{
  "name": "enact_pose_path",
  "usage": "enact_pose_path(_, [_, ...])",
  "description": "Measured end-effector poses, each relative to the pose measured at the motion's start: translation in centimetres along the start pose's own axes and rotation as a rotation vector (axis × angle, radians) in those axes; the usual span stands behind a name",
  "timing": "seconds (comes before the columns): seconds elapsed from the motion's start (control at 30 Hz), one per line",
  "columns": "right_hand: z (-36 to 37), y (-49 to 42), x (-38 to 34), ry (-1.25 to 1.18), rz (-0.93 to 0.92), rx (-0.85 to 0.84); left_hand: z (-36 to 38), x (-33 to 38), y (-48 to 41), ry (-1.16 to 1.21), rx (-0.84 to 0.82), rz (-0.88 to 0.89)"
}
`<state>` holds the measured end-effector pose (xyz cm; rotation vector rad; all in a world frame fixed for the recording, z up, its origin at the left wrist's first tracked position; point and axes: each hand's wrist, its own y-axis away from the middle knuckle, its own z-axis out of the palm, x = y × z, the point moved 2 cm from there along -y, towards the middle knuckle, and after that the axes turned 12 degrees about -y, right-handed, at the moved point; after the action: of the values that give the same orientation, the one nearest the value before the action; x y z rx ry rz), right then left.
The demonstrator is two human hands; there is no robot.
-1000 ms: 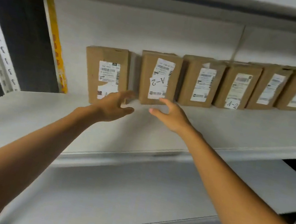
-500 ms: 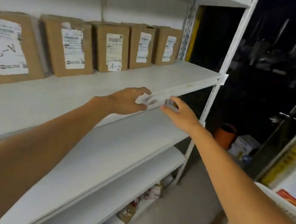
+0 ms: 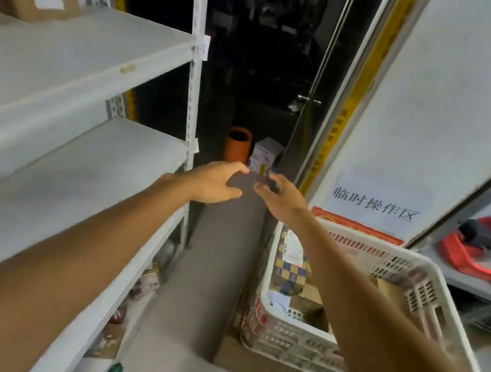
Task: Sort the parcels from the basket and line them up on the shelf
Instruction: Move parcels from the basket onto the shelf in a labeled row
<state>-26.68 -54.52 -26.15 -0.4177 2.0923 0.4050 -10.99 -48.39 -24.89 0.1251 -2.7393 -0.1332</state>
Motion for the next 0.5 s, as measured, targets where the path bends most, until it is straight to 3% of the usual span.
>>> enact_pose_path(0.27, [-3.7,0.4,11.9,-0.059,0.194,0.077,11.0,5.1,-8.6,0.151,-0.242,0.066])
enact_pose_path(0.4, [-7.1,1.0,17.6,-0.128,0.295,0.139,15.9,8.4,-12.3,0.093,-0.291,0.176])
enact_pose_path(0.5, [-9.8,0.8,22.0,-0.136,0.37,0.133,19.5,10.3,-14.9,0.069,-0.361,0.16])
